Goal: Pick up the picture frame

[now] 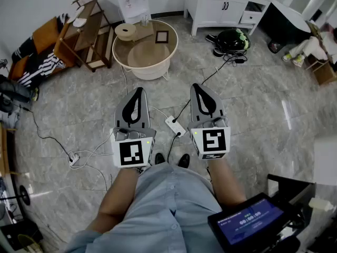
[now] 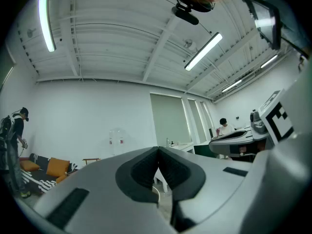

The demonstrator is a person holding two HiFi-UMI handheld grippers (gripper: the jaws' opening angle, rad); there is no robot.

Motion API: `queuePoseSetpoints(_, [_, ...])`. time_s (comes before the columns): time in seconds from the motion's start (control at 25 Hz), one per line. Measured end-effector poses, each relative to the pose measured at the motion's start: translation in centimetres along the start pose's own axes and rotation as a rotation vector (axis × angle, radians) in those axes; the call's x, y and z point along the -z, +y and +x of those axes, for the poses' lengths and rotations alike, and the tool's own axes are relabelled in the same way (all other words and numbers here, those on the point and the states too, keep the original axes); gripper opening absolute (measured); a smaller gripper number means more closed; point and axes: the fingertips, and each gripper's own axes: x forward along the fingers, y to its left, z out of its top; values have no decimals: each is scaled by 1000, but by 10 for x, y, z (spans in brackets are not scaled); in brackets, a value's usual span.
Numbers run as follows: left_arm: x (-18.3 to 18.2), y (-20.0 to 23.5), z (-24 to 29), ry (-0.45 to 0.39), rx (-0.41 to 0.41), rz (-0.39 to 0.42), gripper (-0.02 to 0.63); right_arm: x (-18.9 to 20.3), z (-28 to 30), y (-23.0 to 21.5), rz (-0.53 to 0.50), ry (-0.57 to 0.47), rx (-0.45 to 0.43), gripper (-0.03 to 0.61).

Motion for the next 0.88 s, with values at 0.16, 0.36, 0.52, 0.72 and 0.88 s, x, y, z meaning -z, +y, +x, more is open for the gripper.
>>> queuePoseSetpoints(0.16, [3, -9, -1, 4, -3, 2, 11, 6, -6, -8, -3, 0, 1, 11])
queuePoseSetpoints(0.36, [1, -27, 13, 18, -8, 6, 11, 12, -6, -25, 13, 11, -34, 12])
queuePoseSetpoints(0.52, [0, -41, 20, 24, -15, 5, 11, 20, -5, -39, 45, 20, -53, 14])
queuePoseSetpoints(0.72, [-1, -45, 30, 33, -32, -11, 11, 28, 9, -57, 55, 40, -36, 14])
queuePoseSetpoints(0.88, [9, -30, 40, 57, -50, 22, 11, 31, 26, -59, 55, 43, -48, 14])
